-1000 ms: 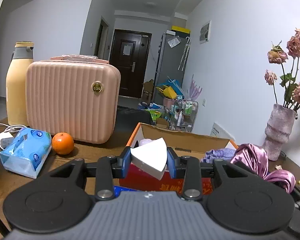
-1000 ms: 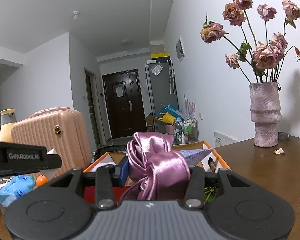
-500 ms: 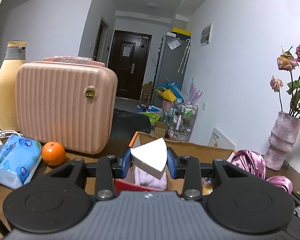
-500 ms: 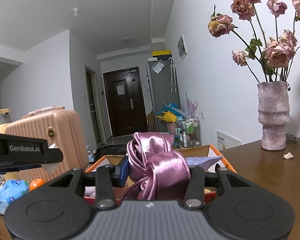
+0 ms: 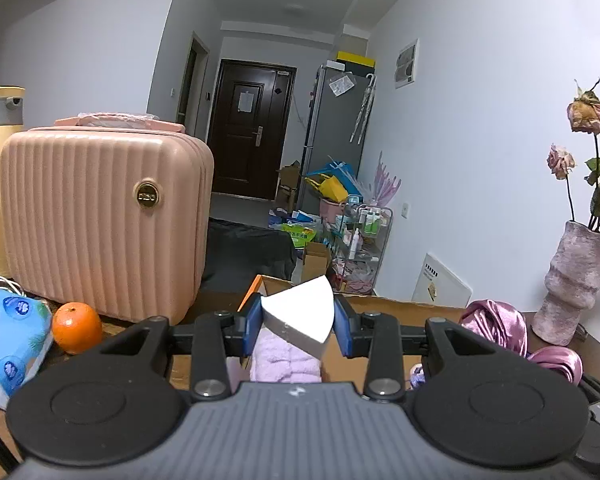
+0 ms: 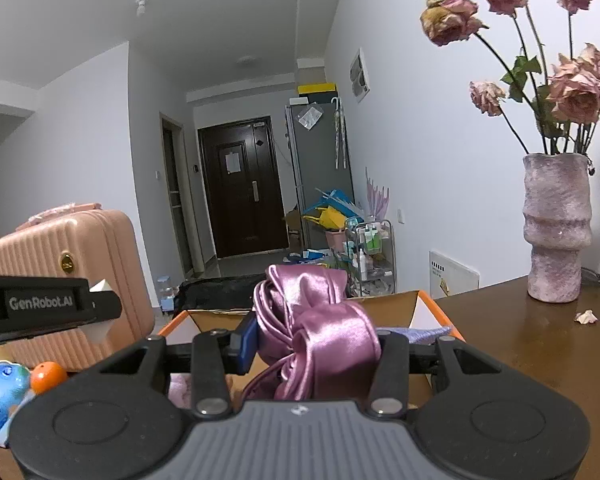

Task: Organize soft objects
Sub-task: 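Lower the foam wedge into the box with the left tool while the right tool lowers the bow, then open both tools to release the wedge and bow inside the box, then withdraw both tools from the box back over the remaining items, then close the right tool on the white foam roll, then lift the foam roll with the right tool while the left tool closes on the clear plastic ball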

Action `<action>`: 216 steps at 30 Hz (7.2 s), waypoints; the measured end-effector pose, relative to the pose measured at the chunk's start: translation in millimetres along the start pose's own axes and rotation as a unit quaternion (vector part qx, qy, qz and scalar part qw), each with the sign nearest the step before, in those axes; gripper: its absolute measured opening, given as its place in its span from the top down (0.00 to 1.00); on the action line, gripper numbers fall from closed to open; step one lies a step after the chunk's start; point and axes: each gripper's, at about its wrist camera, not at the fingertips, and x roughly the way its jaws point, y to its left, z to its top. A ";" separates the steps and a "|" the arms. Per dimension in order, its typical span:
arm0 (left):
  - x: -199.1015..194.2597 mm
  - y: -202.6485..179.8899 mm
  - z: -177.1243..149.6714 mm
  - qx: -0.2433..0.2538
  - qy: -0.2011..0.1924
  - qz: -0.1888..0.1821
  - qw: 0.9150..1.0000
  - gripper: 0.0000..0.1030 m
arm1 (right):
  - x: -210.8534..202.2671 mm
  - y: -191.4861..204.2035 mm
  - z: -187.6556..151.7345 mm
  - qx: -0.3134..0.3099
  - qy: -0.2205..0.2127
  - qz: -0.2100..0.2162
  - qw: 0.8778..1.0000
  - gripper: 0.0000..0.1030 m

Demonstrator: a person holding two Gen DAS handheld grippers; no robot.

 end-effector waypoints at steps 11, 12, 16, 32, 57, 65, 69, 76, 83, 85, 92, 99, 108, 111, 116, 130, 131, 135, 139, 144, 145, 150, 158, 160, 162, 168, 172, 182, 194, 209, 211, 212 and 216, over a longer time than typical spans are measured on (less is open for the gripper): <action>31.7 -7.8 5.3 0.015 0.001 0.005 1.000 0.63 | 35.8 5.2 5.5 -0.025 0.025 -0.004 0.999 0.59; 35.3 -8.5 5.6 0.017 0.002 0.007 1.000 0.63 | 38.2 6.0 5.2 -0.028 0.028 -0.005 0.999 0.59; 48.9 -11.6 5.5 0.028 0.008 0.013 0.999 0.63 | 48.5 9.4 4.4 -0.037 0.039 -0.009 0.999 0.59; 86.5 -15.3 -7.0 0.056 0.038 0.035 0.997 0.63 | 69.9 18.4 -1.2 -0.077 0.069 -0.045 0.994 0.59; 78.2 1.5 6.6 0.026 0.020 0.071 0.997 0.00 | 65.7 10.5 3.0 -0.052 0.069 -0.029 0.996 0.00; 72.5 3.5 7.1 0.030 0.016 0.078 0.996 0.00 | 58.8 14.9 1.2 -0.054 0.067 -0.024 0.996 0.00; 62.6 6.4 6.4 0.033 0.007 0.081 0.996 0.00 | 50.5 17.1 1.7 -0.058 0.062 -0.019 0.996 0.00; 38.3 15.5 5.7 0.023 0.000 0.081 0.996 0.00 | 25.4 18.4 -0.2 -0.062 0.053 -0.013 0.997 0.00; 7.9 21.9 0.4 0.016 -0.012 0.077 0.997 0.00 | -5.2 14.5 -2.0 -0.062 0.044 -0.004 0.997 0.00; 0.0 22.5 -3.0 0.017 -0.013 0.076 0.997 0.00 | -14.2 11.8 -4.2 -0.060 0.044 -0.003 0.997 0.00; -29.4 21.8 -15.5 0.026 -0.014 0.075 0.997 0.00 | -46.8 4.3 -13.7 -0.061 0.038 -0.002 0.997 0.00; -58.7 25.5 -28.1 0.025 -0.009 0.068 0.997 0.00 | -82.8 0.3 -25.6 -0.072 0.029 0.004 0.997 0.00; -96.4 25.7 -45.0 0.031 -0.004 0.063 0.998 0.00 | -122.4 -3.0 -35.8 -0.087 0.022 0.008 0.996 0.00; -107.8 27.2 -49.5 0.032 -0.002 0.062 0.998 0.00 | -133.9 -4.6 -39.9 -0.091 0.020 0.012 0.996 0.00; -125.1 29.2 -60.4 0.036 0.001 0.063 0.997 0.00 | -152.2 -6.6 -47.1 -0.099 0.020 0.020 0.995 0.00; -174.1 35.8 -84.4 0.042 0.010 0.028 0.999 0.00 | -194.2 -26.2 -66.6 -0.105 0.028 0.023 0.994 0.00; -176.1 36.0 -86.5 0.044 0.012 0.026 0.999 0.00 | -195.3 -27.8 -67.4 -0.104 0.029 0.022 0.994 0.00; -182.4 37.0 -93.4 0.051 0.020 0.019 0.998 0.00 | -196.8 -31.9 -69.7 -0.100 0.036 0.024 0.994 0.00; -183.6 37.1 -97.6 0.054 0.026 0.014 0.998 0.00 | -196.5 -30.7 -71.2 -0.102 0.038 0.024 0.994 0.00; -179.6 34.2 -101.1 0.056 0.037 0.007 0.998 0.00 | -196.6 -31.1 -72.3 -0.101 0.045 0.019 0.994 0.00; -178.6 33.4 -102.4 0.057 0.040 0.004 0.998 0.00 | -195.7 -31.7 -72.6 -0.100 0.049 0.016 0.994 0.00; -175.4 28.8 -107.5 0.065 0.050 -0.004 0.997 0.00 | -192.7 -42.3 -73.1 -0.079 0.065 0.005 0.995 0.00; -173.2 24.0 -112.8 0.071 0.060 -0.014 0.996 0.00 | -181.5 -66.0 -71.7 -0.044 0.084 -0.033 0.995 0.00; -172.4 23.1 -113.6 0.072 0.063 -0.017 0.995 0.00 | -176.4 -70.0 -73.0 -0.053 0.092 -0.042 0.993 0.00; -172.0 22.4 -113.9 0.073 0.065 -0.019 0.995 0.00 | -169.8 -74.1 -74.5 -0.058 0.105 -0.043 0.992 0.00; -173.0 22.2 -114.5 0.072 0.065 -0.023 0.995 0.00 | -149.4 -85.5 -80.5 -0.059 0.152 -0.037 0.986 0.08; -172.2 22.4 -114.5 0.072 0.068 -0.025 0.995 0.00 | -142.6 -87.5 -84.5 -0.051 0.174 -0.029 0.983 0.23; -171.8 21.4 -115.4 0.073 0.069 -0.027 0.995 0.00 | -146.3 -87.7 -84.4 -0.044 0.169 -0.007 0.985 0.68; -162.2 19.6 -117.8 0.075 0.086 -0.029 0.993 0.00 | -151.9 -90.2 -77.8 -0.033 0.131 -0.013 0.991 0.69; -112.5 -12.6 -116.4 0.118 0.090 -0.019 0.989 0.00 | -142.7 -91.8 -73.5 -0.025 0.103 -0.033 0.994 0.69; -100.7 -13.7 -114.6 0.115 0.094 -0.013 0.989 0.00 | -140.3 -91.8 -73.3 -0.025 0.103 -0.034 0.994 0.69; -94.7 -13.5 -114.2 0.112 0.099 -0.011 0.989 0.00 | -139.2 -91.5 -73.1 -0.025 0.102 -0.035 0.994 0.69; -73.1 -13.0 -111.7 0.096 0.116 -0.006 0.989 0.00 | -134.5 -91.1 -72.5 -0.027 0.101 -0.036 0.994 0.69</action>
